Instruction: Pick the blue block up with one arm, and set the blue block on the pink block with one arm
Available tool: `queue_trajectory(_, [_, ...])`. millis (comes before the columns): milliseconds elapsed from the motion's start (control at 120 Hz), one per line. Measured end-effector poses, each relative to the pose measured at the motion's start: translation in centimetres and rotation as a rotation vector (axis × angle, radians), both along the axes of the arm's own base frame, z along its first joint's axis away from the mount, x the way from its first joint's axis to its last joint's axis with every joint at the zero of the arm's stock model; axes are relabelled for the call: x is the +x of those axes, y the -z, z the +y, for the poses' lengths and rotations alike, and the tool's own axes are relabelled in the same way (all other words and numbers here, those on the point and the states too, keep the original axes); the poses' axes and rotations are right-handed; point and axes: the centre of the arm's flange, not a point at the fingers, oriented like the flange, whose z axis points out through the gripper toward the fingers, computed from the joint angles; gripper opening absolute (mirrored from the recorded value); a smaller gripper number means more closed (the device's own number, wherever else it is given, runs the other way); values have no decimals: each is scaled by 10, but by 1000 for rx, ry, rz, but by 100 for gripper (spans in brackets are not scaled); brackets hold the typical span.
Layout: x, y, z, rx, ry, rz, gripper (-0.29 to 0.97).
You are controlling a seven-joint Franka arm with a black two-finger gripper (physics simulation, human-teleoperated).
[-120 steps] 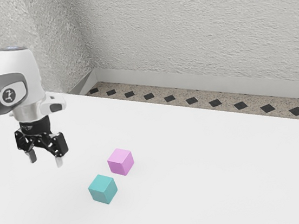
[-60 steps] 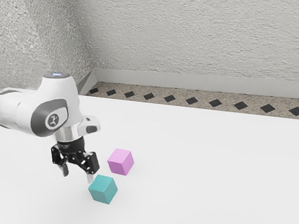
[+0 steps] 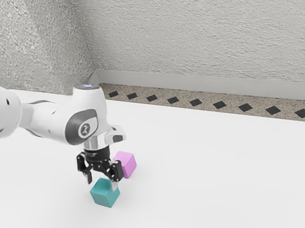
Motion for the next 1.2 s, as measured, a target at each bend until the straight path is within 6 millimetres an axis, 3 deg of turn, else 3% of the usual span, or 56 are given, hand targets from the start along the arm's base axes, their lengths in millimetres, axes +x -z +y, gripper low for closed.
queue_trajectory(108, [9, 10, -11, 4, 15, 1, 68])
queue_trajectory(558, [10, 53, -8, 11, -14, 60, 69])
queue_trajectory(758, [10, 57, -5, 13, -28, 60, 63])
queue_trajectory(808, [12, 53, -6, 19, -26, 51, 62])
queue_trajectory(1000, [23, 30, -14, -7, -20, 2, 41])
queue_trajectory(1200, [51, -29, -23, -46, 15, -81, 36])
